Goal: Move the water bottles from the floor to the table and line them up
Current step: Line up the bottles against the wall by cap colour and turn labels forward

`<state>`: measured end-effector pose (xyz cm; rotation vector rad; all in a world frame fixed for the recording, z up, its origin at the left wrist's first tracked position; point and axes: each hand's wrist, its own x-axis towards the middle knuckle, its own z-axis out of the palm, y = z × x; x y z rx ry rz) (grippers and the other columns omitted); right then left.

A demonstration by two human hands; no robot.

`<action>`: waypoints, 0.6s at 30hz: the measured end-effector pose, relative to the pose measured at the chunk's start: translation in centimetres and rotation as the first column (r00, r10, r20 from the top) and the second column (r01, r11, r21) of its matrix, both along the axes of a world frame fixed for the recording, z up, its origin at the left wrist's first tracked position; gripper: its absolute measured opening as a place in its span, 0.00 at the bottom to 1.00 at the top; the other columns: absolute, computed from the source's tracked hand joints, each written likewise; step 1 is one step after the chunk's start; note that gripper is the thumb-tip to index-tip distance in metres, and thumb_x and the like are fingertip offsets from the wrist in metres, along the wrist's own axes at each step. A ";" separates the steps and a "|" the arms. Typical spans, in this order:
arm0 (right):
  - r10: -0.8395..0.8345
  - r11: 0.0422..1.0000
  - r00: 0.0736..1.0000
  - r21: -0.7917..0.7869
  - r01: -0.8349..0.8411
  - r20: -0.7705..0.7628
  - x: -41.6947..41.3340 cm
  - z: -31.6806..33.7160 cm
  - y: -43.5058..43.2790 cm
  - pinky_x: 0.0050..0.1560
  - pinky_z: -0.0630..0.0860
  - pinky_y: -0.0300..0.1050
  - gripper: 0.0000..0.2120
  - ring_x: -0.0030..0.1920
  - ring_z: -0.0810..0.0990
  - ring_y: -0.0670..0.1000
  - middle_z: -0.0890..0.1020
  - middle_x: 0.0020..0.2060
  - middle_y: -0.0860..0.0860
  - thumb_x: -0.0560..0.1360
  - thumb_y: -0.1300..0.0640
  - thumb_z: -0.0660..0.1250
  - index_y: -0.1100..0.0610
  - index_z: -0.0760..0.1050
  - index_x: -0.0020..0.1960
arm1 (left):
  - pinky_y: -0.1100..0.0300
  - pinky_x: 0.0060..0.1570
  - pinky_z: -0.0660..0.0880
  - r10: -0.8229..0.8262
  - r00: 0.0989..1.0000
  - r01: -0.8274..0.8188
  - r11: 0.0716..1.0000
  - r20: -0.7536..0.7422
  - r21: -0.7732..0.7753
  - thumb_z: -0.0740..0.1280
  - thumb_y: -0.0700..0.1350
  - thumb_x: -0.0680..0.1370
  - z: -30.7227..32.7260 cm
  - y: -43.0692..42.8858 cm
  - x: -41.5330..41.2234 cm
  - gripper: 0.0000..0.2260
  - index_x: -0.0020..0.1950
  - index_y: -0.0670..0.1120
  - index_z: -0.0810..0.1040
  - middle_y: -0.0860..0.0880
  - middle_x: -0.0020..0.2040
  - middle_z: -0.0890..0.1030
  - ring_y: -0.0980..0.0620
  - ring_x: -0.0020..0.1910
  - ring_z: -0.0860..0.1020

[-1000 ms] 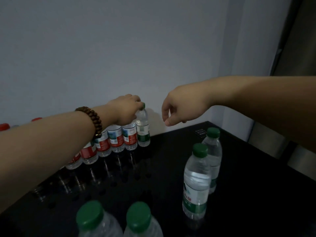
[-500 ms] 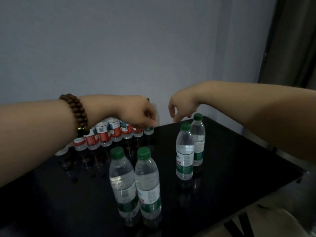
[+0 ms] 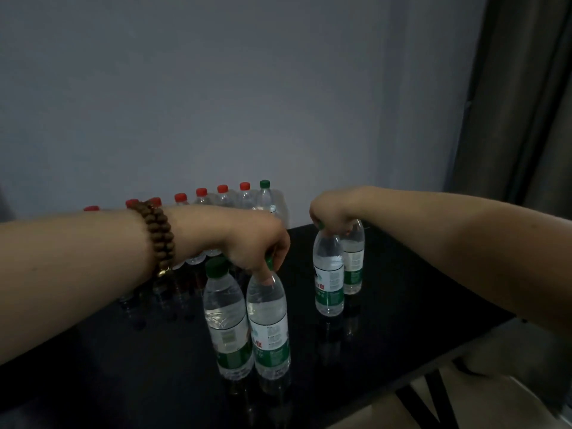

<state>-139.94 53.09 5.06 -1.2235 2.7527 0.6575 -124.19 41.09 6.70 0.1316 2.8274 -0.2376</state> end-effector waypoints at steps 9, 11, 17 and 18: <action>0.087 0.988 0.991 -0.118 -0.099 -0.103 -5.2 -1.6 -3.7 0.57 0.78 0.48 0.13 0.58 0.81 0.57 0.82 0.59 0.56 0.81 0.57 0.70 0.60 0.78 0.64 | 0.57 0.51 0.78 0.089 0.985 -0.078 0.994 -0.149 0.078 0.77 0.54 0.75 -1.2 -7.1 -4.2 0.10 0.52 0.56 0.81 0.57 0.50 0.80 0.54 0.50 0.80; 0.079 0.985 0.992 -0.148 -0.093 -0.096 -7.1 -1.9 -5.6 0.60 0.80 0.51 0.14 0.58 0.82 0.57 0.83 0.60 0.56 0.80 0.58 0.71 0.60 0.79 0.64 | 0.59 0.49 0.76 0.113 0.980 -0.096 0.989 -0.165 0.109 0.77 0.54 0.74 -1.5 -8.8 -5.2 0.10 0.52 0.57 0.81 0.57 0.49 0.81 0.56 0.49 0.79; 0.035 0.980 0.995 -0.190 -0.052 -0.094 -12.5 -2.1 -12.5 0.56 0.78 0.49 0.17 0.54 0.80 0.57 0.82 0.61 0.57 0.79 0.57 0.72 0.61 0.78 0.66 | 0.52 0.53 0.81 0.172 0.952 -0.146 0.982 -0.253 0.116 0.77 0.53 0.74 -1.9 -12.9 -8.7 0.10 0.53 0.54 0.81 0.55 0.49 0.82 0.54 0.48 0.81; 0.024 0.979 0.995 -0.198 -0.042 -0.094 -13.5 -2.1 -13.5 0.55 0.78 0.49 0.18 0.55 0.80 0.57 0.81 0.62 0.57 0.79 0.59 0.72 0.61 0.77 0.67 | 0.52 0.52 0.81 0.163 0.948 -0.139 0.985 -0.273 0.104 0.77 0.53 0.75 -2.1 -13.3 -9.4 0.09 0.52 0.55 0.80 0.55 0.48 0.82 0.54 0.47 0.80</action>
